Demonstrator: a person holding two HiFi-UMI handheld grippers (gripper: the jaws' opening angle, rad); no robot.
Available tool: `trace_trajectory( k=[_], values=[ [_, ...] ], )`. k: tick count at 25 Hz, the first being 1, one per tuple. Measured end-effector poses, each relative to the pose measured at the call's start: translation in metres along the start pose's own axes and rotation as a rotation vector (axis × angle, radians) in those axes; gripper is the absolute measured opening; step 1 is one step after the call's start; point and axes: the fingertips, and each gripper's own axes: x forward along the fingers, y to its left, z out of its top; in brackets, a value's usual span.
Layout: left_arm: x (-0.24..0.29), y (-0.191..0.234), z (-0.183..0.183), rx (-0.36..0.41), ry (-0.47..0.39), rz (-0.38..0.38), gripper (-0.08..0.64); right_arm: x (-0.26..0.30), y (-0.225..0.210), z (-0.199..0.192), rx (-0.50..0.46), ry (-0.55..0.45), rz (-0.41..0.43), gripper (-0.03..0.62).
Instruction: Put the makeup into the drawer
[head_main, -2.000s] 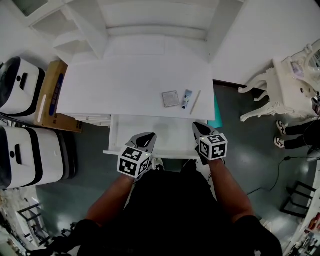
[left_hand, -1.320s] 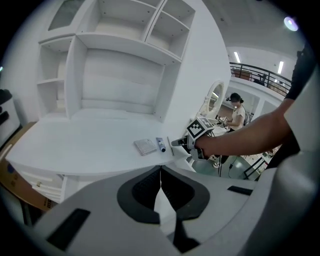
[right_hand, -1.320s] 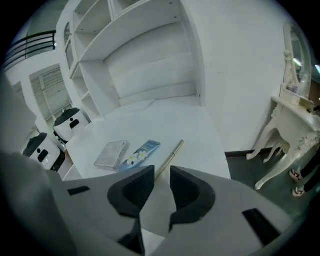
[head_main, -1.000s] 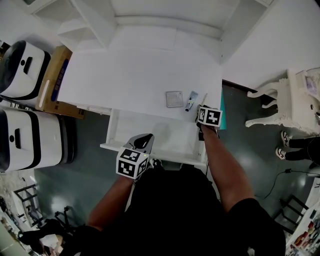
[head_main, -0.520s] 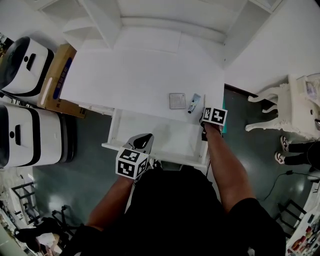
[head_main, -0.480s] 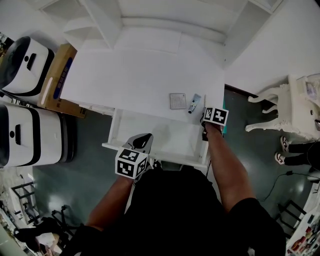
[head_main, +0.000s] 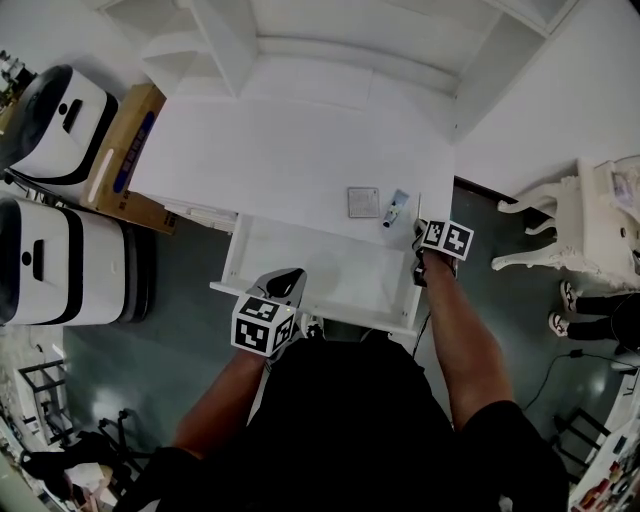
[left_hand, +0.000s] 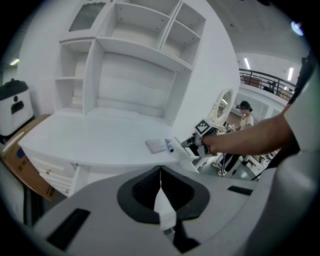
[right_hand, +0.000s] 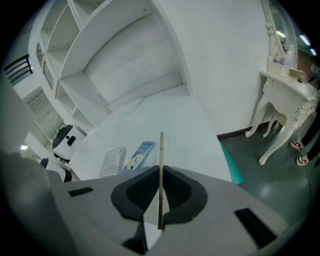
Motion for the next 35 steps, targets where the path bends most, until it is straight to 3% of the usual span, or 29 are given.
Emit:
trace_trajectory(
  k=[6,10,14,20,26,31,35],
  values=[
    [0.005,-0.005,0.002,-0.004,-0.002,-0.033,0.011,-0.035,0.011,-0.001,0.007,-0.066,0.061,0.043],
    [0.014,-0.01,0.001,0.018,0.014,-0.061,0.011,-0.057,0.026,-0.01,-0.091,-0.084,0.092,0.043],
    [0.023,-0.017,0.0,0.039,0.037,-0.083,0.011,-0.073,0.047,-0.03,-0.247,-0.066,0.147,0.043],
    [0.03,-0.024,-0.001,0.054,0.054,-0.108,0.011,-0.071,0.085,-0.102,-0.608,0.136,0.262,0.043],
    [0.029,-0.027,-0.002,0.075,0.061,-0.096,0.011,-0.037,0.083,-0.162,-0.982,0.284,0.237,0.043],
    [0.026,-0.023,-0.005,0.062,0.074,-0.075,0.011,0.005,0.071,-0.19,-1.116,0.361,0.191,0.043],
    [0.021,-0.022,-0.007,0.043,0.082,-0.059,0.011,0.03,0.064,-0.201,-1.149,0.404,0.186,0.043]
  ],
)
